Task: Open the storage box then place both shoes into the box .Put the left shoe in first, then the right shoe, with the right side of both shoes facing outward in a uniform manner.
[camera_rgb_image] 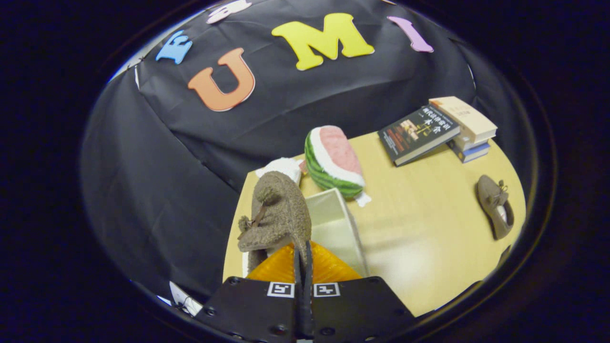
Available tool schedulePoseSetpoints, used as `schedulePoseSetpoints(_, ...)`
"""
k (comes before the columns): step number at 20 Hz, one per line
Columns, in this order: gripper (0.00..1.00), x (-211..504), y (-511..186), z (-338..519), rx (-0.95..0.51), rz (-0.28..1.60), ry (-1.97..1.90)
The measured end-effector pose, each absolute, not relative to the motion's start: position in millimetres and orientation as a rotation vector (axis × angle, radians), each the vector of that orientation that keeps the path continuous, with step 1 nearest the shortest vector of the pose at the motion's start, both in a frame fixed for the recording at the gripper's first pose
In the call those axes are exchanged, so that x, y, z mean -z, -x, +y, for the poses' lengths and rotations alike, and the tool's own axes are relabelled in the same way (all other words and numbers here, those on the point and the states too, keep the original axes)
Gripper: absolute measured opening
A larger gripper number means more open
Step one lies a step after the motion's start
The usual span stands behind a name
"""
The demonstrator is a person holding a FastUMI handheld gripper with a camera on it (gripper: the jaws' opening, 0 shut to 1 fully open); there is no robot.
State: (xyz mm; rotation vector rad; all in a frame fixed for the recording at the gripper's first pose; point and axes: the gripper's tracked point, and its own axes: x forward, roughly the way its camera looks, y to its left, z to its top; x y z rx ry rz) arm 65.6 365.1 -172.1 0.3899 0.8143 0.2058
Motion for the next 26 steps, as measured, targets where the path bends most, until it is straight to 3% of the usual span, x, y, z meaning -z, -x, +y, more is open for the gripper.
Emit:
schedulePoseSetpoints(18, 0.00, 311.4, -70.8, 418.0, -0.026, 1.156, -0.409)
schedulePoseSetpoints(22, 0.13, 314.2, -66.0, 418.7, -0.051, 1.180, -0.393)
schedulePoseSetpoints(24, 0.25, 314.8, -61.0, 424.5, -0.076, 1.188, -0.385)
schedulePoseSetpoints(26, 0.48, 303.4, -60.0, 421.8, -0.104, 1.153, -0.356)
